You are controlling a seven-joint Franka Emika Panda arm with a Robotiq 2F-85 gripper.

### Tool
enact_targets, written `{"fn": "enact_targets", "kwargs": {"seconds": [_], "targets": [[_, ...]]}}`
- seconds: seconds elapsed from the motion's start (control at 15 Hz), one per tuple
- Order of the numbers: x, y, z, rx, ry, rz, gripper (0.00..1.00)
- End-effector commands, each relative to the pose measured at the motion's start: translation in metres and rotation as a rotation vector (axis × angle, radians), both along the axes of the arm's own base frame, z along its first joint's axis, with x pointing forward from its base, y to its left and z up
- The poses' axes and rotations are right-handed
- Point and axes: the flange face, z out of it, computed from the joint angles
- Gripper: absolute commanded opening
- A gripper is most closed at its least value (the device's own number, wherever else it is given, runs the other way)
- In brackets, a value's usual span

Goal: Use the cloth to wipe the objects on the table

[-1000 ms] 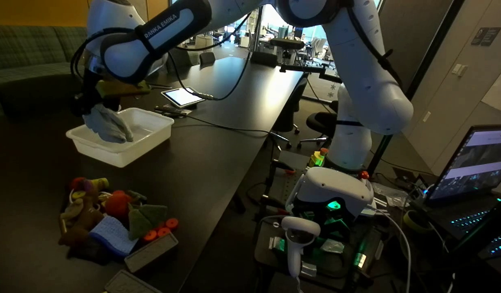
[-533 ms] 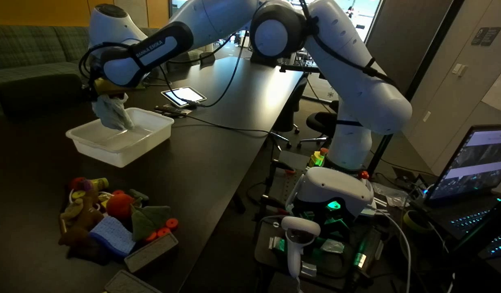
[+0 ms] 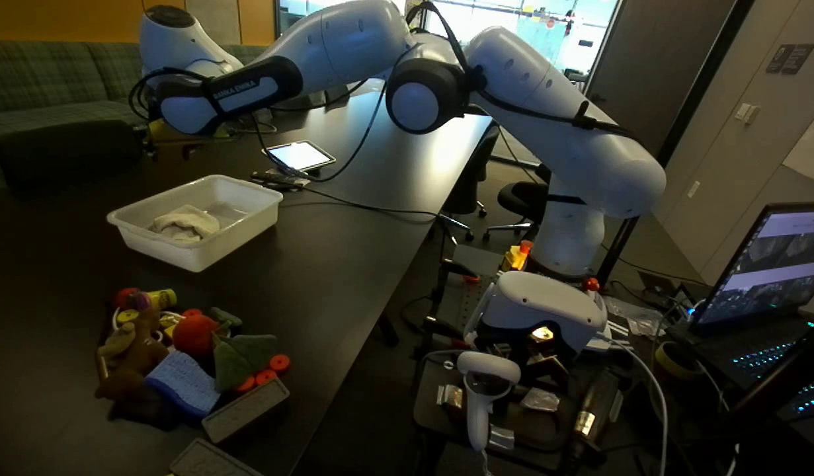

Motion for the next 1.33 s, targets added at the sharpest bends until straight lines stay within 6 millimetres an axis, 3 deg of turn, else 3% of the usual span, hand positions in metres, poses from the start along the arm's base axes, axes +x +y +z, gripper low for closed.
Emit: {"fn": "enact_targets", "kwargs": {"seconds": [0.0,0.27,0.67,1.27], "targets": [[-0.002,0.017,0.043,0.015,0.016,0.060,0.99],[-0.034,0.047,0.080,0.084,0.074,0.180,1.00],[-0.092,0.078,0.107,0.186,0.216,0.263,1.00],[-0.209,0.086,0.142,0.268,0.367,0.369,1.00]]}}
